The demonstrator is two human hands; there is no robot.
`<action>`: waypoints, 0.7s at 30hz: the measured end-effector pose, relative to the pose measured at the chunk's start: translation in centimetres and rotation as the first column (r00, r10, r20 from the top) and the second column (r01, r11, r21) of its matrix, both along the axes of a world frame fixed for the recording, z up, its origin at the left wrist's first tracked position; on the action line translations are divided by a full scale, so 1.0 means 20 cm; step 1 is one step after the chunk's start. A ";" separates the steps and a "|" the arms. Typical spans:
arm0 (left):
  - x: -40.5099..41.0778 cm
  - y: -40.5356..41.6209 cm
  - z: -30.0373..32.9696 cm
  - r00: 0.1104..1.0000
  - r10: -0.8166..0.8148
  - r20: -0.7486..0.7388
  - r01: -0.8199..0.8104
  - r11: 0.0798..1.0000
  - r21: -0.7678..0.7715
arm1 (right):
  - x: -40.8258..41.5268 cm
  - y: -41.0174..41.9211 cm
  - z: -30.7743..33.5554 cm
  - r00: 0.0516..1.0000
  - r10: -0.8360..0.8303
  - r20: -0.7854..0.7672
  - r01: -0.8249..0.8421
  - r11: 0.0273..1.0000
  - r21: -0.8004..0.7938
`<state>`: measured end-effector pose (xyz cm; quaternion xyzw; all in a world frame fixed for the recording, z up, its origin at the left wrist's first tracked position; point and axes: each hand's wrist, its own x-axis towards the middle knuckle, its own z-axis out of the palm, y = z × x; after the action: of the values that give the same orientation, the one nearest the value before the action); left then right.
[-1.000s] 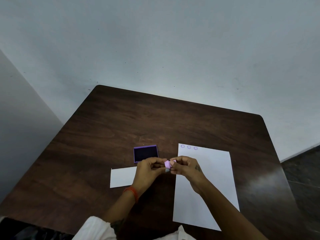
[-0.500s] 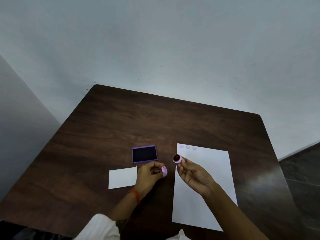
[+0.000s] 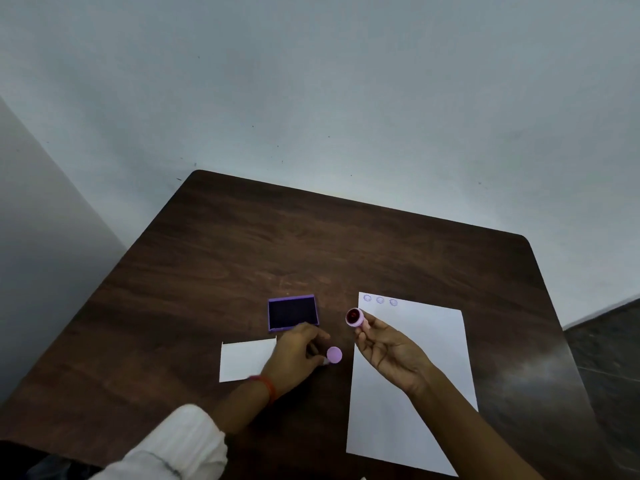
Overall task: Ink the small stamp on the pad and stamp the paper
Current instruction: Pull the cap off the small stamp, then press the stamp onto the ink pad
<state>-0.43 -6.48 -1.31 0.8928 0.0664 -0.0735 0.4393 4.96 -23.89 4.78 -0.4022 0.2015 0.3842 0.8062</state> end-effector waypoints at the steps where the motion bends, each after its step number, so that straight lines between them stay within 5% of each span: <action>1: 0.01 0.05 0.02 1.000 -0.024 0.017 0.023 0.999 0.037 | 0.01 0.01 0.00 1.000 0.017 0.020 -0.016 0.999 -0.029; 6: 0.03 0.34 0.13 0.993 -0.059 0.104 0.024 0.949 0.313 | 0.10 0.14 -0.03 0.971 0.157 0.183 -0.096 0.948 -0.305; 11: 0.04 0.50 0.10 1.000 -0.008 0.023 -0.002 0.911 0.413 | 0.14 0.34 -0.06 0.807 0.493 0.325 -0.207 0.752 -0.626; 17: 0.07 0.51 -0.04 0.999 0.015 -0.036 -0.004 0.957 0.289 | 0.14 0.59 -0.12 0.343 0.809 0.478 0.062 0.488 -0.870; 21: 0.07 0.52 -0.10 1.000 -0.016 -0.009 0.018 0.964 0.266 | 0.12 0.69 -0.19 -0.095 0.972 0.217 0.162 0.230 -0.960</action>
<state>0.93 3.84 -3.33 0.9440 0.0696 -0.0706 0.3146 7.28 -10.19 1.06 -0.8881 -0.3850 0.1819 0.1728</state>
